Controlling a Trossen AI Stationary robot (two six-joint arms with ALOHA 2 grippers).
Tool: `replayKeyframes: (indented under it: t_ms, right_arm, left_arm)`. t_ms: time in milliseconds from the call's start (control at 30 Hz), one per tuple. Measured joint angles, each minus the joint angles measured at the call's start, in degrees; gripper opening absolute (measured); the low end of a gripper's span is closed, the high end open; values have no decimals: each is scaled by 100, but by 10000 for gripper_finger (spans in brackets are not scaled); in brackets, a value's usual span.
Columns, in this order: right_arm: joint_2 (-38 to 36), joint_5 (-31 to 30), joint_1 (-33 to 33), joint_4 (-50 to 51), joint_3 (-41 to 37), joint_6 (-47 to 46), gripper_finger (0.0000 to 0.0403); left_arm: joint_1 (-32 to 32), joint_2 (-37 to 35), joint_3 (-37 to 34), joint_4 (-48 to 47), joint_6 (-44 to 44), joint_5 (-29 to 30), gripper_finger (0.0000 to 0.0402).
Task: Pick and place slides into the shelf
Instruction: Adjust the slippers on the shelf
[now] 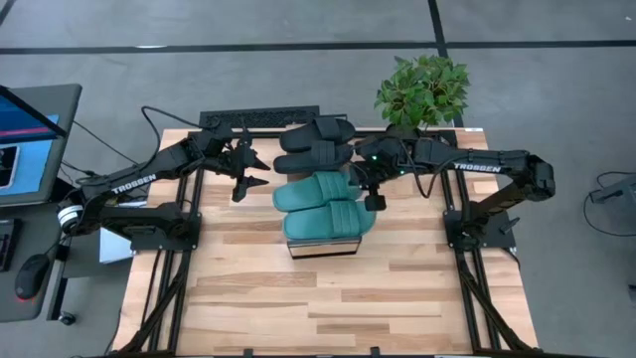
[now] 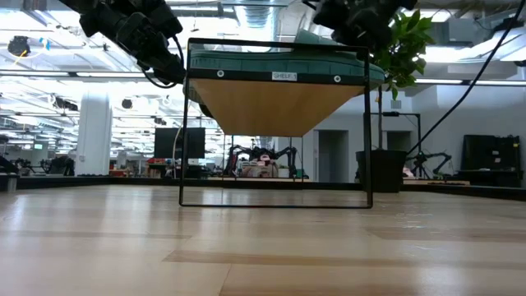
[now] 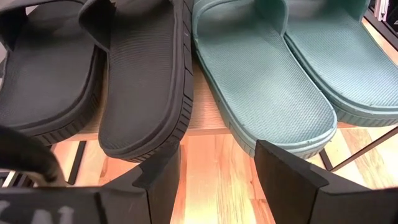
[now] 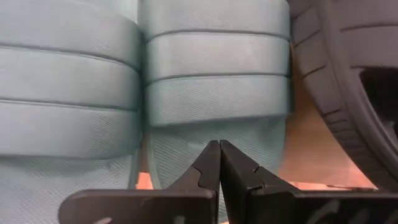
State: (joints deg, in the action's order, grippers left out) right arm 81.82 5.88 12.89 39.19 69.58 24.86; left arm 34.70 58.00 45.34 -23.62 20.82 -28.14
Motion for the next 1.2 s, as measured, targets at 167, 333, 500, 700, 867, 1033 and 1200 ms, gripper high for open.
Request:
replayKeyframes:
  t_ms: [167,333,500,700,867,1033,1200]
  right_arm:
    - [136,512,-98,-119,-14,-90,0]
    - [302,594,-308,-127,-13,-109,0]
    - [349,586,-465,-150,-4,-181,0]
    - [334,554,-611,-162,40,-196,0]
    - [332,442,-763,-58,232,-120,0]
    - [319,340,-877,13,331,-105,0]
    - [315,191,-833,287,330,-198,0]
  left_arm:
    - [-2,0,0,2,-2,0,195]
    - [-2,0,0,7,-2,0,195]
    - [-4,0,0,1,-2,-11,195]
    - [-4,0,0,4,-2,-57,195]
    - [-64,0,0,12,0,-59,195]
    - [-146,0,0,12,7,-63,195]
    - [-181,0,-2,13,11,-55,195]
